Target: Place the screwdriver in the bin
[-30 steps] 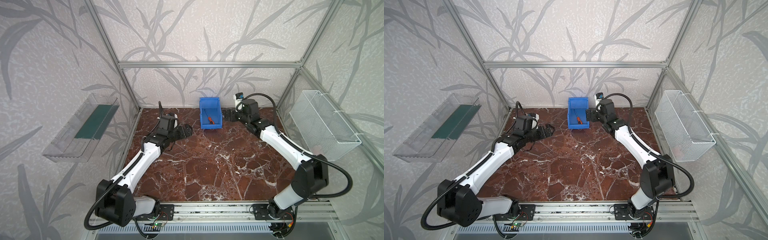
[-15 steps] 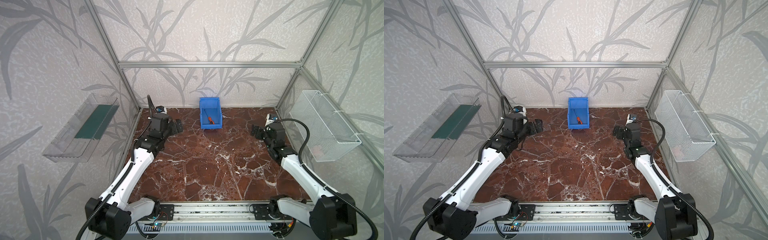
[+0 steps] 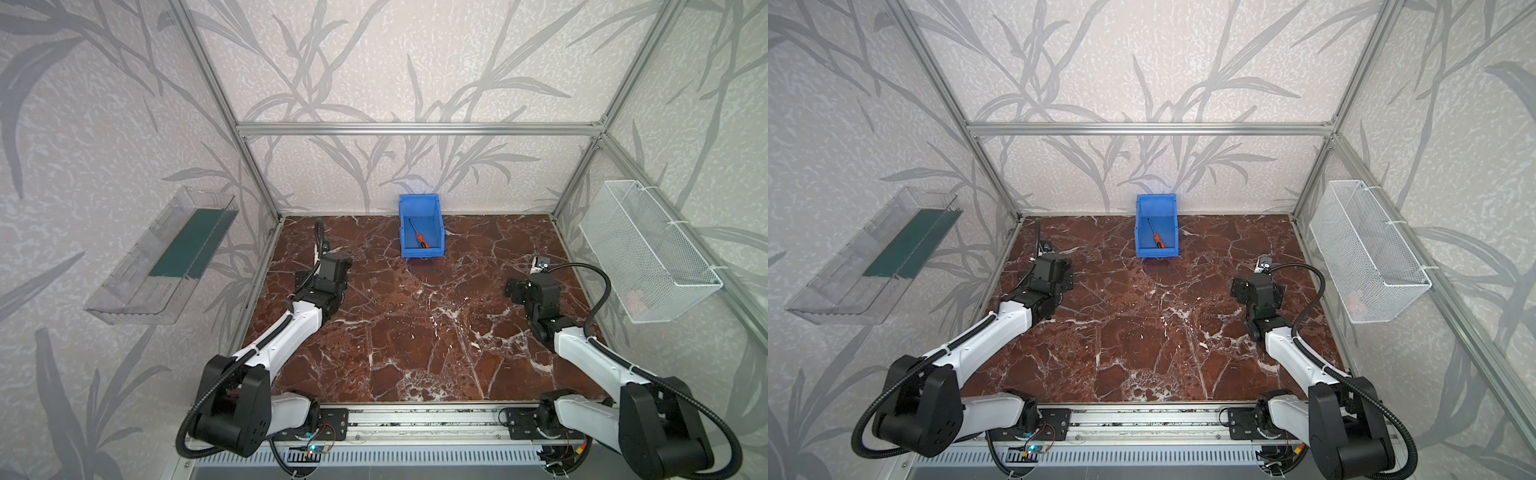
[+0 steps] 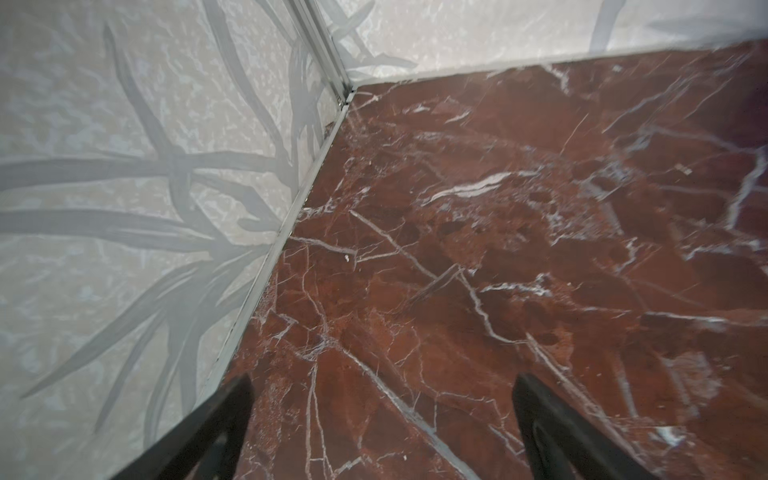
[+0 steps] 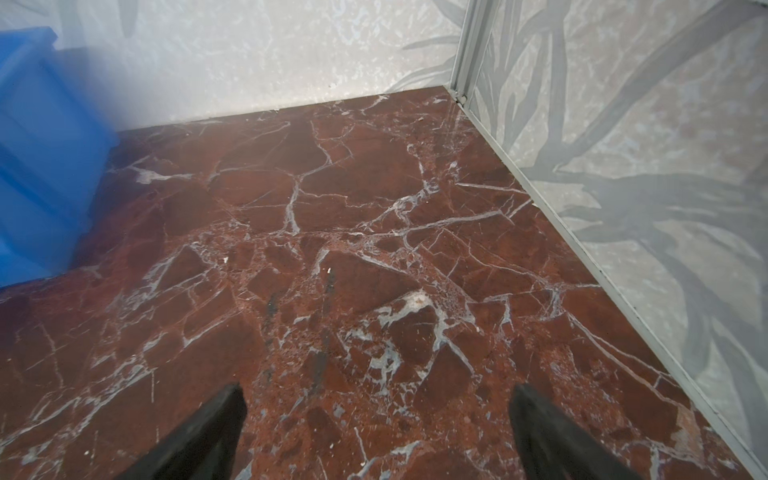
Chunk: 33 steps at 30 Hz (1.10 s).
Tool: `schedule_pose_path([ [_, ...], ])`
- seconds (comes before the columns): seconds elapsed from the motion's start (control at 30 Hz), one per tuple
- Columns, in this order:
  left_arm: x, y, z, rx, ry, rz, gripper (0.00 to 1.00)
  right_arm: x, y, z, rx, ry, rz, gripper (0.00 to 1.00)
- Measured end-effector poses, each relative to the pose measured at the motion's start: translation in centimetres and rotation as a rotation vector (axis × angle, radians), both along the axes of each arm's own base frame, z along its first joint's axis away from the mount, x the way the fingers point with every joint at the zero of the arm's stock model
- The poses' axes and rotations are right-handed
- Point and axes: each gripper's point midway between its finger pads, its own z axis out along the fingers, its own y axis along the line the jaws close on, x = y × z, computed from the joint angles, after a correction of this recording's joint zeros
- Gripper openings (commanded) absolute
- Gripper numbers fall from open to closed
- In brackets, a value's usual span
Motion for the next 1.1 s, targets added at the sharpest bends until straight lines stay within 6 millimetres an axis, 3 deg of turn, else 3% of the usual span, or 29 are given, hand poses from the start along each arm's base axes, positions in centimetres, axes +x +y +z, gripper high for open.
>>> schedule_pose_path([
  [0.2, 1.2, 1.7, -2.8, 0.105, 0.071, 0.057, 0.99, 0.1, -0.6, -0.9, -0.023, 0.021, -0.037, 0.99],
  [0.5, 3.2, 3.2, -6.6, 0.121, 0.123, 0.095, 0.99, 0.1, -1.5, -2.6, -0.057, 0.066, -0.082, 0.99],
  [0.6, 4.0, 3.1, -7.2, 0.103, 0.105, 0.093, 0.99, 0.1, -1.6, -2.5, -0.06, 0.06, -0.091, 0.99],
  [0.77, 5.4, 2.6, -6.6, 0.075, 0.004, 0.056, 0.99, -0.3, -1.7, -2.9, -0.061, 0.059, -0.095, 0.99],
  [0.97, 3.4, 2.1, -8.5, 0.036, -0.036, -0.016, 0.99, -0.5, -1.7, -3.0, -0.061, 0.055, -0.096, 0.99],
  [1.1, 1.7, 3.3, -7.8, -0.021, -0.153, -0.008, 0.99, -0.5, -1.6, -2.9, -0.057, 0.048, -0.096, 0.99],
])
